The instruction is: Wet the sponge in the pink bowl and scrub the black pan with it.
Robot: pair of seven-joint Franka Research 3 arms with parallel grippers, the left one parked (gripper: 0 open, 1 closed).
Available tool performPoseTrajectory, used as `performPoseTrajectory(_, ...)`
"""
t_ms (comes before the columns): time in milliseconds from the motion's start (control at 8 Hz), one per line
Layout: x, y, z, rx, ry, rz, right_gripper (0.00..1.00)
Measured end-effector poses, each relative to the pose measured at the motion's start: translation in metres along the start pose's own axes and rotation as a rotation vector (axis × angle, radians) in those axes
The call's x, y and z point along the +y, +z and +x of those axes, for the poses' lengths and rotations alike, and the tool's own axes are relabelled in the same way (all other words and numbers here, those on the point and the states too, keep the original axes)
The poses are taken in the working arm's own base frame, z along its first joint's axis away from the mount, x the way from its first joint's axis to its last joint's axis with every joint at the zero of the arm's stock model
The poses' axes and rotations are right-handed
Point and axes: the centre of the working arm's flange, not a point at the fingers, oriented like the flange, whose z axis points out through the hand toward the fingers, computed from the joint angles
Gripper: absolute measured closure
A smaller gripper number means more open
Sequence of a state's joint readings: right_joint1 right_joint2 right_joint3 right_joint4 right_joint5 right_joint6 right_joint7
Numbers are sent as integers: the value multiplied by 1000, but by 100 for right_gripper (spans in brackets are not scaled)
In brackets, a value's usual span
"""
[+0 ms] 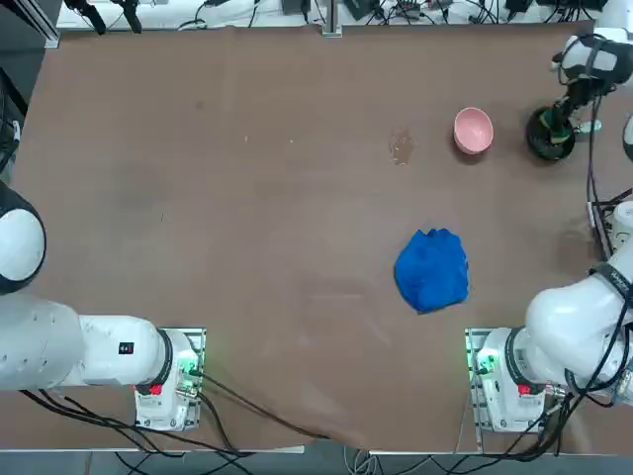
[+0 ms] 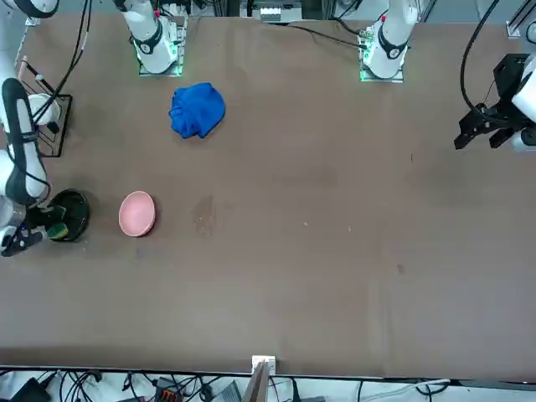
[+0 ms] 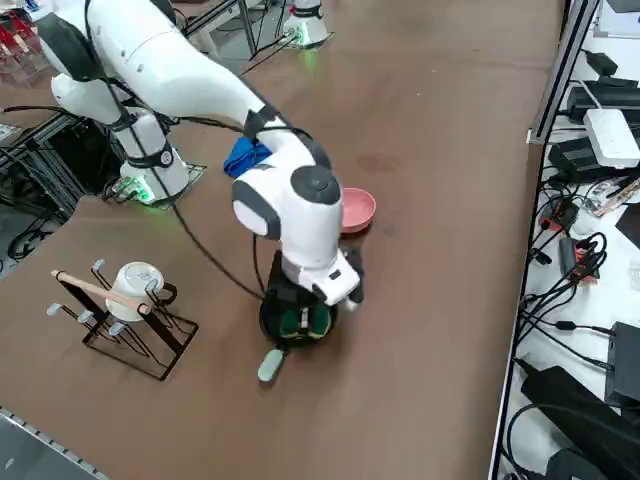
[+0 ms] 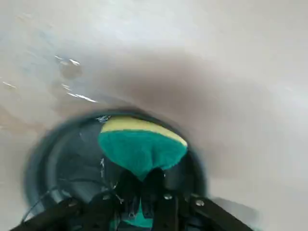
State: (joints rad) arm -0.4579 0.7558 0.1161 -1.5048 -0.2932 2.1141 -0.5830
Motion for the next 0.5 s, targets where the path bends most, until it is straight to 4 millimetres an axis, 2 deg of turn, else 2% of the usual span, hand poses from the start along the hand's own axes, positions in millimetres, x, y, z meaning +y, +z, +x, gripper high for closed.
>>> performPoseTrajectory(250, -25, 0, 9, -75, -6, 40, 94)
performPoseTrajectory(500, -30, -1, -4, -167, -9, 98, 94)
